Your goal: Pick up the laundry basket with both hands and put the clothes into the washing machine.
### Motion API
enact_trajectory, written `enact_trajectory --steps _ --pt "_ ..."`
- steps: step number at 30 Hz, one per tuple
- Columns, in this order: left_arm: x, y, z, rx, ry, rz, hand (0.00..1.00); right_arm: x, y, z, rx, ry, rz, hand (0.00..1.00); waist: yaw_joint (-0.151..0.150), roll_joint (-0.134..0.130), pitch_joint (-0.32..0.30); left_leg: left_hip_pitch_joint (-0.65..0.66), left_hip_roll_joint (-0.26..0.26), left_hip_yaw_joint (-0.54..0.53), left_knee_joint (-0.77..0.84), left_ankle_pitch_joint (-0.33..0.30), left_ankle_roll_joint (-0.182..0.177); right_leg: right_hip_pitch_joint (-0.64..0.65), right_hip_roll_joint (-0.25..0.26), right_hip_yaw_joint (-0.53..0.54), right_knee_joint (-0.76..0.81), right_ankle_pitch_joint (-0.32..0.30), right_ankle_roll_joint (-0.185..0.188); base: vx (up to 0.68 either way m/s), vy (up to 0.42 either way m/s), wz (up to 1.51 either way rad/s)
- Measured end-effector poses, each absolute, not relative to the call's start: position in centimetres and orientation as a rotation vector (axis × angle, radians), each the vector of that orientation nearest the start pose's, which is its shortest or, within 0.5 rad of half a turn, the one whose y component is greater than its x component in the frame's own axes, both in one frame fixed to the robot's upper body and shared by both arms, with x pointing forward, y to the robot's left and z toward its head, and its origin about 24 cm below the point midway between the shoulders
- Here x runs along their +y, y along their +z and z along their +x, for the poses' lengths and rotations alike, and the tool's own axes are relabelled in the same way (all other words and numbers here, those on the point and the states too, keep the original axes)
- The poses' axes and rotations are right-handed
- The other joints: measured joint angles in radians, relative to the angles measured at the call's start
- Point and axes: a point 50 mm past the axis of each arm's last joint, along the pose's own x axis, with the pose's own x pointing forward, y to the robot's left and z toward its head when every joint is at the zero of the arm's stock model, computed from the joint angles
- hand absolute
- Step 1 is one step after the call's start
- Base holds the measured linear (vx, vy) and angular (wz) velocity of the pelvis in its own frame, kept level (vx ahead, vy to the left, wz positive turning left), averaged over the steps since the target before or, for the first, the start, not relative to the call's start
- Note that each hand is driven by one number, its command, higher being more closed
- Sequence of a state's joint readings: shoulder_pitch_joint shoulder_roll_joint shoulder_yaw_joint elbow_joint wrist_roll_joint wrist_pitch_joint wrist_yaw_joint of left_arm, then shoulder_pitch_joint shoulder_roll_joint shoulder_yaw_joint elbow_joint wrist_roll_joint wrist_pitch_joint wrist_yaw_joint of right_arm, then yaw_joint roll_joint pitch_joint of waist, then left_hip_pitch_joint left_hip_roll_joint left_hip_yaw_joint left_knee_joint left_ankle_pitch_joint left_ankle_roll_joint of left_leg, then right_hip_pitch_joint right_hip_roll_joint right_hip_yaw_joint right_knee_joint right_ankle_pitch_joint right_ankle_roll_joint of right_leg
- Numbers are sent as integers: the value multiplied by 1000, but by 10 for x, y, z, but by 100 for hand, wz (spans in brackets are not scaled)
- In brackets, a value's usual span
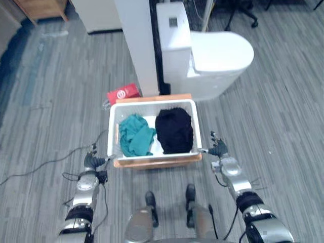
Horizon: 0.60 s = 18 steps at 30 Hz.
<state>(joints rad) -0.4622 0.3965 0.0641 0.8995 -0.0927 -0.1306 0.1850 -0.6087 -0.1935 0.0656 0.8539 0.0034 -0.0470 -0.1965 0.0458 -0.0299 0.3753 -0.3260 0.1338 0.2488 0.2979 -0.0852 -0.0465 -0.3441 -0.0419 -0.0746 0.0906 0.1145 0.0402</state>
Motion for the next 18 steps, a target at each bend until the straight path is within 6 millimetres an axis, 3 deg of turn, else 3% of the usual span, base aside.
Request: enact_trajectory --steps 4,5,6,8,9,18 --pt "268 52 346 174 362 361 0 -162 74 381 109 -110 -280 0 -3 -3 21 -74 8 -5 22 6 -5 -60 6 0 -11 30 0 -82 -52 -3" --pt "268 53 347 171 361 367 0 -162 75 382 107 -110 -281 0 -3 -3 21 -77 8 -5 22 7 -5 -62 7 0 -12 31 0 -30 -32 2" --pt "266 61 353 154 354 383 100 -160 82 387 99 -110 -286 0 -2 -3 26 -86 8 -10 23 8 -5 -65 7 -2 -22 37 1 -4 -18 4" --pt "263 73 361 121 357 406 100 -158 91 391 77 -119 -287 0 -5 -4 37 -108 7 -23 26 10 -5 -74 7 -6 -31 43 2 -2 -25 13" --pt "262 83 366 93 360 426 100 -158 97 393 56 -119 -289 100 -3 -6 39 -125 6 -28 26 12 -2 -82 7 -10 -45 52 -1 9 -22 14" --pt "262 112 379 27 358 487 100 -152 126 405 -19 -103 -327 100 -6 -10 59 -158 -2 -45 22 16 2 -99 4 -22 -60 60 0 38 -17 5"
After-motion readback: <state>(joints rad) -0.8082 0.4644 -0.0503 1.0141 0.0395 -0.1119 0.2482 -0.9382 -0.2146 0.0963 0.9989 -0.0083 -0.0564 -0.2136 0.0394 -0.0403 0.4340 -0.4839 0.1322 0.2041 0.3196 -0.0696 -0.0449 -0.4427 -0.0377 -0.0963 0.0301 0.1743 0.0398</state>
